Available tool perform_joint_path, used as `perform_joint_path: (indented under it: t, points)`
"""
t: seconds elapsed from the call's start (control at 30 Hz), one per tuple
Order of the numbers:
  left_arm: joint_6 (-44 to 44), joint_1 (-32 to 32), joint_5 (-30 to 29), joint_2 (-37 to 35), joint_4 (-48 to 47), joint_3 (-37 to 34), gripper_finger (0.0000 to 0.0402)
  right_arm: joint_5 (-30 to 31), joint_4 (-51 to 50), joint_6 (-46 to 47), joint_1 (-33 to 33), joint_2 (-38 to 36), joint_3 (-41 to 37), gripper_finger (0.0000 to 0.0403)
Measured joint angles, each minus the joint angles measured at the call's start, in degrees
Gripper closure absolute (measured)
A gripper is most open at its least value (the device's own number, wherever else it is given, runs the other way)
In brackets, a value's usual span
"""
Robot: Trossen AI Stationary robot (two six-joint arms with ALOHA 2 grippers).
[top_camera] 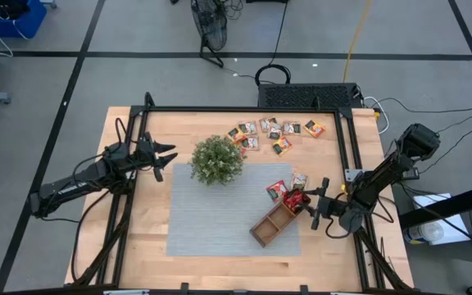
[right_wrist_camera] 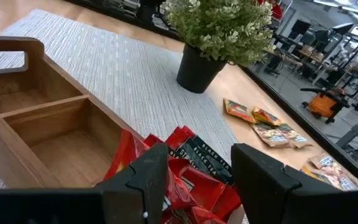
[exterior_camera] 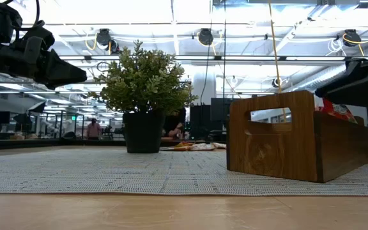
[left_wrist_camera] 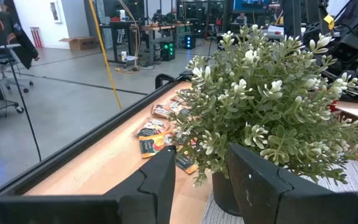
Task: Pick & Place Tea
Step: Put the strawberry tea sachet into the brown organizer
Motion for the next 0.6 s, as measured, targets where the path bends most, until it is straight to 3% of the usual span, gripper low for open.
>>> perform_joint_path:
  t: [0.6]
  points:
    - [0.0, 0.0, 0.0, 0.0, 0.0, 0.0, 0.0254, 0.2, 12.8, -14.1, 0.0, 0.0, 0.0, 0.0243]
